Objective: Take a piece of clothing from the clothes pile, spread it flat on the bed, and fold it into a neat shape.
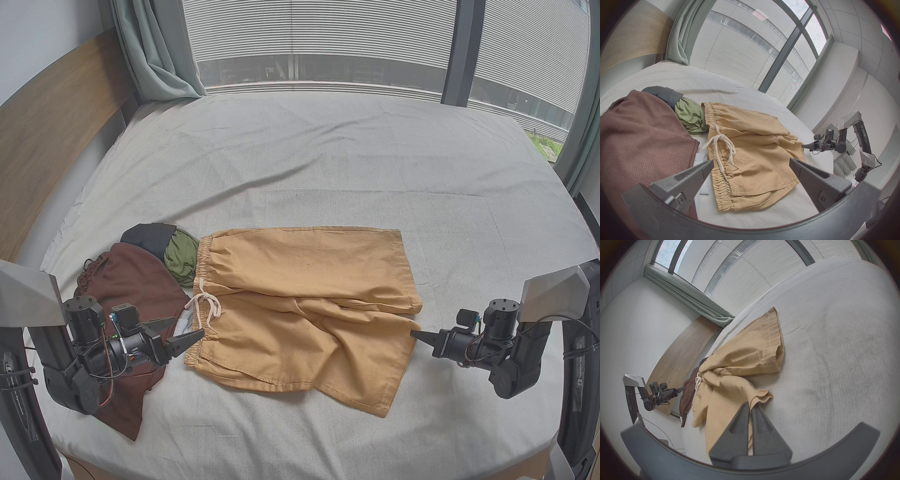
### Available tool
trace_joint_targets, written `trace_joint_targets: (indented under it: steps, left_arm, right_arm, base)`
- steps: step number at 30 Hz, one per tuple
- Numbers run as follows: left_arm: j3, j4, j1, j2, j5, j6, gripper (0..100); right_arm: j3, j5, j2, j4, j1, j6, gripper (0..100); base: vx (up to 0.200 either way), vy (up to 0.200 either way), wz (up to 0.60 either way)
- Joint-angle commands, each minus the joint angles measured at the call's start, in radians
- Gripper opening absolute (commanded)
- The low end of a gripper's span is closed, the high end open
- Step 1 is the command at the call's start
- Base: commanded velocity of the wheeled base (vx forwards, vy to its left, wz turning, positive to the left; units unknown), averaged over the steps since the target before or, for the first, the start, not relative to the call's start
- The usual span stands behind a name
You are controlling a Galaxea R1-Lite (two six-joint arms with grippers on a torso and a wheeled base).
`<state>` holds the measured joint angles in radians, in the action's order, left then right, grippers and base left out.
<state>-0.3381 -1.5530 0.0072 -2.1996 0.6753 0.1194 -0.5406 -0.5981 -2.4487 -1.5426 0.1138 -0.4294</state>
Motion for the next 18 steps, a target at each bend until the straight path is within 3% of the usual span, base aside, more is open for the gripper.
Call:
trace_joint_targets:
  steps: [1, 12, 13, 18]
  left_arm:
    - [0.005, -0.001, -0.004, -0.002, 0.001, 0.002, 100]
    - [0.008, -0.001, -0.004, -0.003, 0.003, 0.002, 100]
    - [0.01, -0.001, -0.004, -0.003, 0.003, 0.002, 100]
    - [0.01, -0.001, -0.004, -0.003, 0.003, 0.002, 100]
  right_arm:
    - [-0.021, 0.0, 0.002, -0.002, -0.002, 0.0, 0]
    - [-0.019, 0.0, 0.002, -0.002, 0.001, 0.009, 0]
    - [-0.018, 0.0, 0.002, -0.002, 0.003, 0.012, 100]
    - [0.022, 0.0, 0.007, -0.002, 0.007, 0.029, 100]
  base:
    - [0.0, 0.0, 0.0]
    - [0.0, 0.0, 0.0]
    - [0.0, 0.0, 0.0]
    - [0.0, 0.0, 0.0]
